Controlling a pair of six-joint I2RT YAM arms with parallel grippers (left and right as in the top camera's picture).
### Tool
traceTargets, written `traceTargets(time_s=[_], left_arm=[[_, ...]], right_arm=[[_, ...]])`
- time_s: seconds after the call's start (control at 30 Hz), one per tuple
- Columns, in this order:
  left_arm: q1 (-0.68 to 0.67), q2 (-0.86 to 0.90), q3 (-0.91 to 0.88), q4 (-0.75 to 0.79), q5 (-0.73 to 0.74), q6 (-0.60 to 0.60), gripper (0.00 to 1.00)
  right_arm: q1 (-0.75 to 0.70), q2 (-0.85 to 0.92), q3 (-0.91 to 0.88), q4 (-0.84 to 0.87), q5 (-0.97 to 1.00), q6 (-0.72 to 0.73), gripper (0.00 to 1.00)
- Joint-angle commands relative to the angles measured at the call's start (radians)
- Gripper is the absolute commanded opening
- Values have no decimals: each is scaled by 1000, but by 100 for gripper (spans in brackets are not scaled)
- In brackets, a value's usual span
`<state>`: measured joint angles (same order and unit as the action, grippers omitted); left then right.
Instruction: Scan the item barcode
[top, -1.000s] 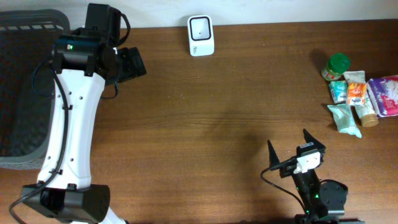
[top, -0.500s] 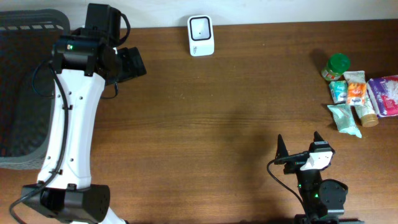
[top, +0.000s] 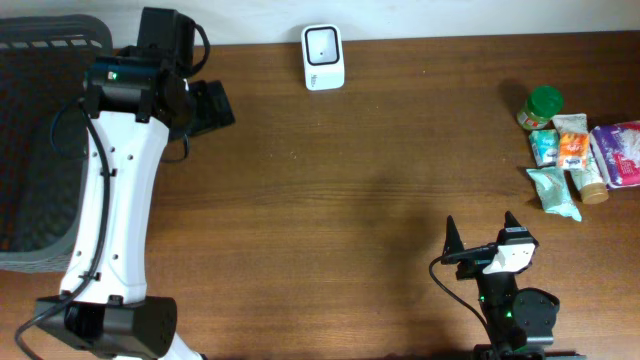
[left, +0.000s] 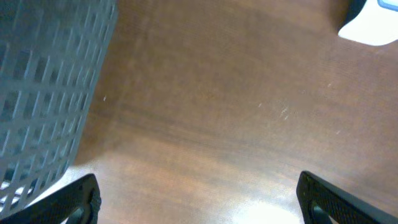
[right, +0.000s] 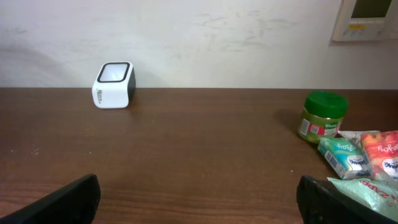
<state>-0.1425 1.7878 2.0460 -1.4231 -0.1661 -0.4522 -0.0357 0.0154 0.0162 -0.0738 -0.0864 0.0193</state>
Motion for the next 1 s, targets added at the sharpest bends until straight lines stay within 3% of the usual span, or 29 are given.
traceTargets(time_s=[0.0,0.07,0.23,0.37,0.47,0.57,0.67,0.77,0.97], left_arm=[[6,-13,8,-116,-17,13,99],[6,-17,0,-151,-86,19,99],[-31,-86,-69,-113,-91,182,99],[-71,-238,-357,193,0,255,99],[-72,-448,-772,592,168,414,99],[-72,-677,-1174,958,257,431,99],[-71,-909,-1456,1199,250,431,99],[-71,-1131,-1629,1202,249,431,99],[-71,-1329,-1728,1135,249,431,99]], right_arm=[[9,-12,-11,2,5,5,99],[9,-12,-11,2,5,5,99],[9,-12,-11,2,5,5,99],[10,-12,-11,2,5,5,99],[10,-12,-11,2,5,5,99],[10,-12,-11,2,5,5,99],[9,-12,-11,2,5,5,99],[10,-12,-11,2,5,5,99],[10,-12,-11,2,5,5,99]])
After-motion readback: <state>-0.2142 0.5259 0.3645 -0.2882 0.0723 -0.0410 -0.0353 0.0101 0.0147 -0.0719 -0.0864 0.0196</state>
